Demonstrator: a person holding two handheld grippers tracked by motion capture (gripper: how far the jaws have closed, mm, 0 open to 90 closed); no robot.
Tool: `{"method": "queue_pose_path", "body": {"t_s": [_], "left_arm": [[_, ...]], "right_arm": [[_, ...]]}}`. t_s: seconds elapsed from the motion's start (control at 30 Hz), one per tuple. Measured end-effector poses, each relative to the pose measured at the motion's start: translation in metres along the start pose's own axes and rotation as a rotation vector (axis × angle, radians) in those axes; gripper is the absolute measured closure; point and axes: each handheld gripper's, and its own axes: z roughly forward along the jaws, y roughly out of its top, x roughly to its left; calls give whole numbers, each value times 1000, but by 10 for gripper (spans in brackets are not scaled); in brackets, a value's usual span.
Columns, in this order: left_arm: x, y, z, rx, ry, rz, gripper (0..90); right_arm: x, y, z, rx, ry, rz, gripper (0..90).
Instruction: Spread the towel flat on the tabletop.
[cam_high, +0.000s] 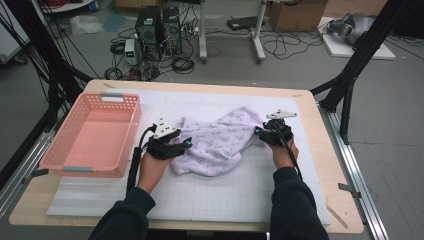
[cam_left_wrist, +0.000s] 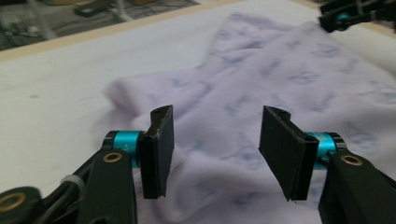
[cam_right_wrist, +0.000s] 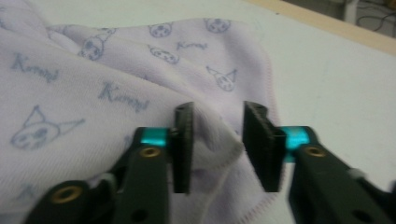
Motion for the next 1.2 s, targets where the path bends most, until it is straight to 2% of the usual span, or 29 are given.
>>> {"method": "queue_pose_path", "body": {"t_s": [0.13,0.23,0.33,0.47,0.57,0.63,0.67,0.77,0.8,0.83,0.9,0.97,1.03,1.1,1.17,1.2], "left_arm": [[-20,-1,13,37,-89,43,443],[-32,-2,22,68,-154,66,424],[-45,-3,30,92,-203,102,410],[-59,-5,41,128,-241,136,399],[-69,-8,50,169,-234,185,403],[-76,-10,56,207,-217,233,443],[-78,-11,57,221,-211,252,499],[-79,-11,58,223,-225,261,705],[-78,-10,57,222,-231,253,760],[-75,-10,56,209,-259,212,795],[-71,-7,53,191,-311,164,824],[-71,-4,49,146,-382,110,829],[-76,-1,45,86,-504,60,831],[-82,2,44,43,-584,39,830],[-82,3,43,18,-602,4,828],[-78,4,44,20,-568,-15,825]], "right_arm": [[-4,-4,-20,-27,6,2,522],[-8,-7,-40,-70,1,-2,523],[-13,-18,-56,-76,-13,-6,524],[-18,-36,-65,-62,-14,10,524],[-18,-49,-68,-61,-5,32,524],[-17,-57,-67,-55,4,36,527],[-16,-60,-66,-48,9,39,527],[-15,-62,-64,-38,16,35,528],[-15,-61,-64,-42,13,29,528],[-14,-61,-65,-44,16,29,529],[-13,-61,-65,-38,19,25,530],[-13,-61,-65,-39,20,22,531],[-13,-61,-66,-46,18,23,533],[-13,-61,-66,-47,15,29,533],[-13,-61,-66,-43,17,30,533],[-12,-61,-66,-42,15,26,533]]}}
